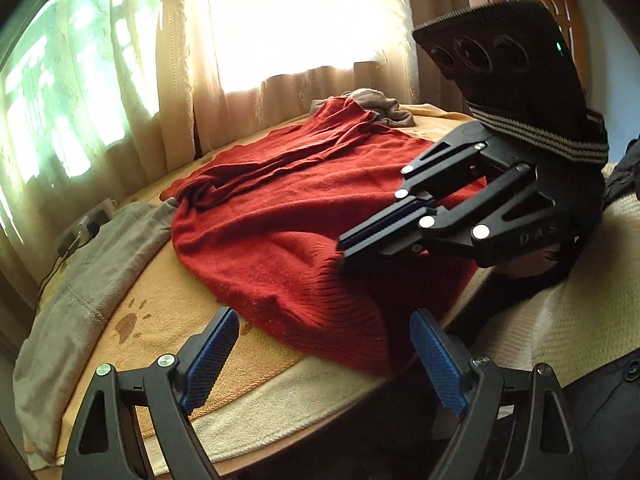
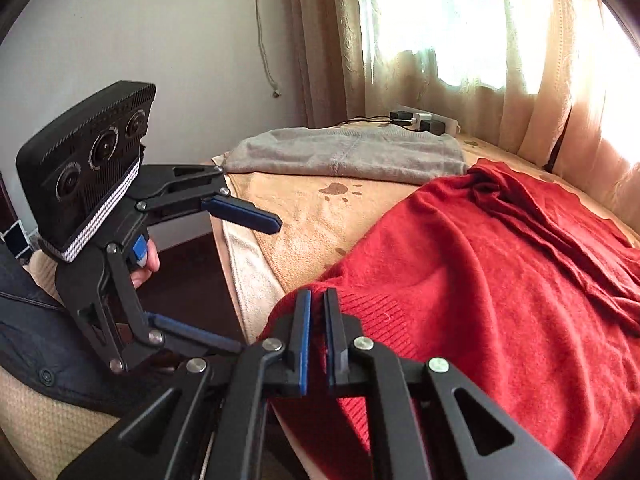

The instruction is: Fold clothes

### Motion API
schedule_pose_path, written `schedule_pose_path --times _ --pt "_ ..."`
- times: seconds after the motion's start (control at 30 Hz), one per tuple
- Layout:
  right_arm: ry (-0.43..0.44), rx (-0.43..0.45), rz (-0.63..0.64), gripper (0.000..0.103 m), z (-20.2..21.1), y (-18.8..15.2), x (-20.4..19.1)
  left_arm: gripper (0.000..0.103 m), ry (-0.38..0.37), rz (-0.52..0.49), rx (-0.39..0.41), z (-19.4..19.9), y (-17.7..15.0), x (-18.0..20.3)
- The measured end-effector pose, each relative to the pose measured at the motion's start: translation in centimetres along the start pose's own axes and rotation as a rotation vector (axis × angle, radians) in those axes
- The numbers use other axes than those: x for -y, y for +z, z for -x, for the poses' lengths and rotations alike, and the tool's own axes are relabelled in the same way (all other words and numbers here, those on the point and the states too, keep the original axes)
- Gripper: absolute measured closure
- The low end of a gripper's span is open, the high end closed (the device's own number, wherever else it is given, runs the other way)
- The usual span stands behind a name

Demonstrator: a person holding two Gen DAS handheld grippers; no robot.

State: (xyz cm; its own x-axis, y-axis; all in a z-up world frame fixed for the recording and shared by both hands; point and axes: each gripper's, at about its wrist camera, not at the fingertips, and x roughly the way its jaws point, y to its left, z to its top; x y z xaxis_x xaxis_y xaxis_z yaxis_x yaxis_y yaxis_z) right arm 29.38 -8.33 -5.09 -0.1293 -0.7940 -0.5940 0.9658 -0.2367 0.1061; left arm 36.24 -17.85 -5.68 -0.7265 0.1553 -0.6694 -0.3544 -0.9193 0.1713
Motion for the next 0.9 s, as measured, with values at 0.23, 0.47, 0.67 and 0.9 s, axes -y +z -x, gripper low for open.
schedule_pose_path --times 0.23,0.47,0.67,0.9 --pt "0.151 -0.017 0.018 0.096 -0.9 0.3 -1.9 0.014 0.105 -0.068 -0.124 -1.9 -1.5 1.5" --pt "0.311 -0.056 -0.066 0.060 -1.4 -1.6 -0.7 0.014 0.100 -0.122 -0.192 -0.5 -3.9 0.7" --pt "0.146 0.050 0.050 0.015 2.0 -2.3 -0.8 0.014 0.049 -0.194 -0.181 0.4 -4.9 1.0" --pt "0.085 -0.132 0.274 0.031 -2.3 -4.3 -4.1 0.014 0.054 -0.333 -0.198 -0.5 -5.9 2.0"
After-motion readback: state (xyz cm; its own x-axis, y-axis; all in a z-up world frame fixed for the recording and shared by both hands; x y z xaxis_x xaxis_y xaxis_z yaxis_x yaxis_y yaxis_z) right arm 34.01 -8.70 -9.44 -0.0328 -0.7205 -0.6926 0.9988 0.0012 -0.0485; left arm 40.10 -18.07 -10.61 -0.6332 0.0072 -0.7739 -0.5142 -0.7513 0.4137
